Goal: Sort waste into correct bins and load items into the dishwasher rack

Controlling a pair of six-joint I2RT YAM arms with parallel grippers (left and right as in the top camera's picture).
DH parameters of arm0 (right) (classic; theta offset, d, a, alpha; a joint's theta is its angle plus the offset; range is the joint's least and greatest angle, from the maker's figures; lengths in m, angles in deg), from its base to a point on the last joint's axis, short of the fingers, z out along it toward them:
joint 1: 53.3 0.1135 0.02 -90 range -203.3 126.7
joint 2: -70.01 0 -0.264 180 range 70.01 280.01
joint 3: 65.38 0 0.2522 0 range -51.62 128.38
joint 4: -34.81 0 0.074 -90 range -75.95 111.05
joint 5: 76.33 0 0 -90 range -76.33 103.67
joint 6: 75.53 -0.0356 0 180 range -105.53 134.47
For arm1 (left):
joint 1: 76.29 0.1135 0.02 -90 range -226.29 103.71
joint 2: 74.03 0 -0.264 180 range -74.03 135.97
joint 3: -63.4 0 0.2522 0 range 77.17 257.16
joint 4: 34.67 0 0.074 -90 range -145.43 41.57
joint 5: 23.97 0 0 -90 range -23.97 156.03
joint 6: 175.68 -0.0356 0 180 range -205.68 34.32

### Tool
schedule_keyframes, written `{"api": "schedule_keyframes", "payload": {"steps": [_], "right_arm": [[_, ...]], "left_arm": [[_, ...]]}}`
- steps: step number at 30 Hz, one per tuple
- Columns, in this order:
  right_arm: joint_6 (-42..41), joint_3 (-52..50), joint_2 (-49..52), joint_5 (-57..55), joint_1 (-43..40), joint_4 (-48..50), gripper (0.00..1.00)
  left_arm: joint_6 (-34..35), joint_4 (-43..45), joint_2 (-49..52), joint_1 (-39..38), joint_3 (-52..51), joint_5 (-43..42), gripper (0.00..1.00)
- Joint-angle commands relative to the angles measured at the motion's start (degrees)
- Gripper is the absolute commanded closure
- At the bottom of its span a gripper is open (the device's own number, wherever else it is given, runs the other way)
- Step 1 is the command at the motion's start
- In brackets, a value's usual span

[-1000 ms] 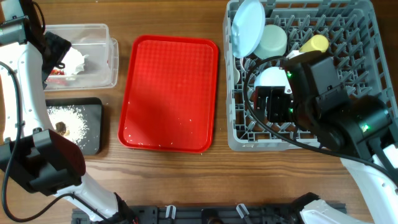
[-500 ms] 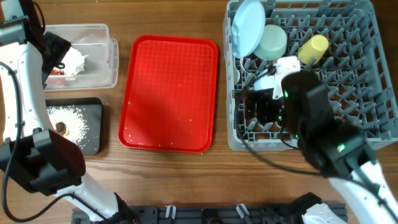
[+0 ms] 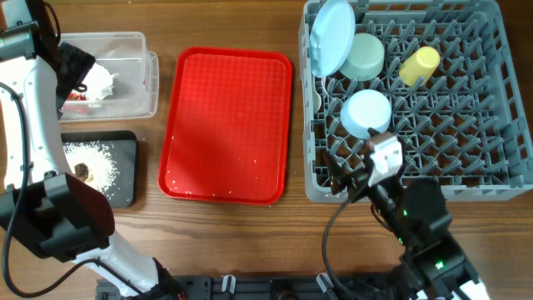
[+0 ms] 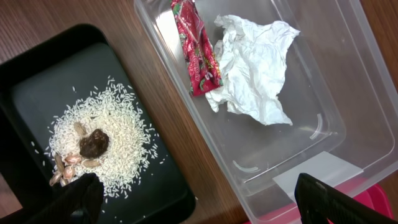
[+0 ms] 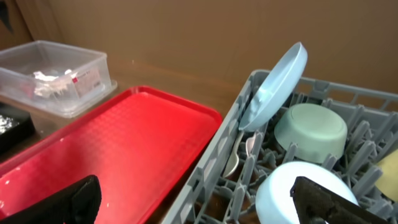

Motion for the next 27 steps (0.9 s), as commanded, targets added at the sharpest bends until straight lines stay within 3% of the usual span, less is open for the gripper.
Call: {"api": "schedule_keyframes", "payload": {"steps": [1, 14, 27], "right_arm": [[-0.42, -6.93, -6.19, 1.42, -0.85, 4.15, 0.0], [-2.01, -20.55, -16.74, 7.52, -6.69, 13.6, 0.0], [-2.99, -20.98, -26.51, 7.08, -15.13, 6.14, 0.0]], "left_arm": [[-0.09, 0.02, 0.22, 0.11, 0.17, 0.92, 0.0], [-0.07, 0.02, 0.22, 0.11, 0.17, 0.92, 0.0], [-0.09, 0.02, 0.22, 0.11, 0.17, 0.92, 0.0]]}}
